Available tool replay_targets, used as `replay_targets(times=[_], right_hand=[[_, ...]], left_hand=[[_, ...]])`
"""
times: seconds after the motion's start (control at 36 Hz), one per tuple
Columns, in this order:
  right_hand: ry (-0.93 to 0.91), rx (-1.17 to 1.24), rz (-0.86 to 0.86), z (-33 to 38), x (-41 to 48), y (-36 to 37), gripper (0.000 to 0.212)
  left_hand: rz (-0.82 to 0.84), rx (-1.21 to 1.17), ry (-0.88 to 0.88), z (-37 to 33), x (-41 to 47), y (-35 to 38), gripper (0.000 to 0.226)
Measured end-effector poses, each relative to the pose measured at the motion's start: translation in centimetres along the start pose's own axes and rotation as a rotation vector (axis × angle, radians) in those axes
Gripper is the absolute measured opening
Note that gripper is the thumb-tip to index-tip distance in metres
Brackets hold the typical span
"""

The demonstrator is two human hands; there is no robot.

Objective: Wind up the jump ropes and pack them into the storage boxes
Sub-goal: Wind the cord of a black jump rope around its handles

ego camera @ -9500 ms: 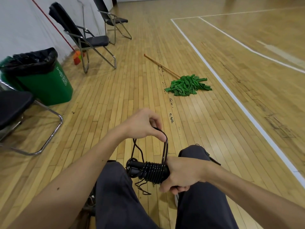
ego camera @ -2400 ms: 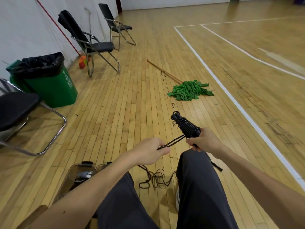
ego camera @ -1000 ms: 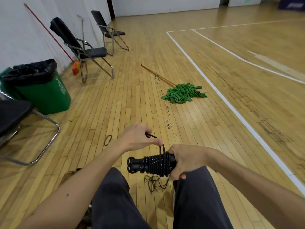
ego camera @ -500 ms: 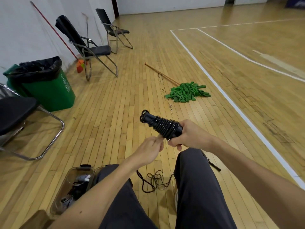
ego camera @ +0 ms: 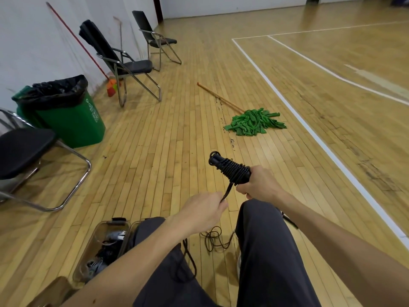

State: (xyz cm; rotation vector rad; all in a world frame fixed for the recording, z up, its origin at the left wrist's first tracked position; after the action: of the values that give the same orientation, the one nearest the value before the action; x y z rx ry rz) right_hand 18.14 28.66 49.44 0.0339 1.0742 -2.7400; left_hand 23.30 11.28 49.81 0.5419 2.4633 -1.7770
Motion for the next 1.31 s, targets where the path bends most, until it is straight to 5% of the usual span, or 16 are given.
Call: replay_targets(times=[0.39, 0.72, 0.97, 1.11, 1.31], right_hand=[[0.064, -0.244, 0.048, -0.8, 0.3, 1.1, 0.031], [0.065, -0.353, 0.517, 1.3, -0.4, 2.2, 0.01], [-0.157, -0.242, 0.682, 3.0, -2.4, 1.6, 0.014], [-0.231, -0.118, 0.746, 3.6, -3.4, 1.4, 0.008], [-0.311, -0.004, 0.81, 4.2, -4.4, 1.3, 0.012]], left_hand=[[-0.117, 0.365, 0.085, -0.8, -0.1, -3.7, 0.032], [-0.125, 0.613, 0.265, -2.3, 0.6, -8.1, 0.05], [-0.115, 0.304, 0.27, -1.0, 1.7, -9.7, 0.049], [-0.009, -0.115, 0.188, 0.0, 2.0, -9.8, 0.042], [0.154, -0.386, 0.209, 1.3, 2.5, -9.0, 0.029]])
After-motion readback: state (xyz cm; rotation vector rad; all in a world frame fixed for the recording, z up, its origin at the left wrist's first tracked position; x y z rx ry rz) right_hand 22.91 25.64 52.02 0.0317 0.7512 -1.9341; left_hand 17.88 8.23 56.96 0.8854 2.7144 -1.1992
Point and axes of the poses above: each hand's wrist, its own x-axis towards the middle knuckle, its own y-axis out of the palm, z = x × y, the point moved 2 cm from there along x, towards the middle knuckle, and after that the axes turned 9 degrees about -y, right-handed, at the moved point
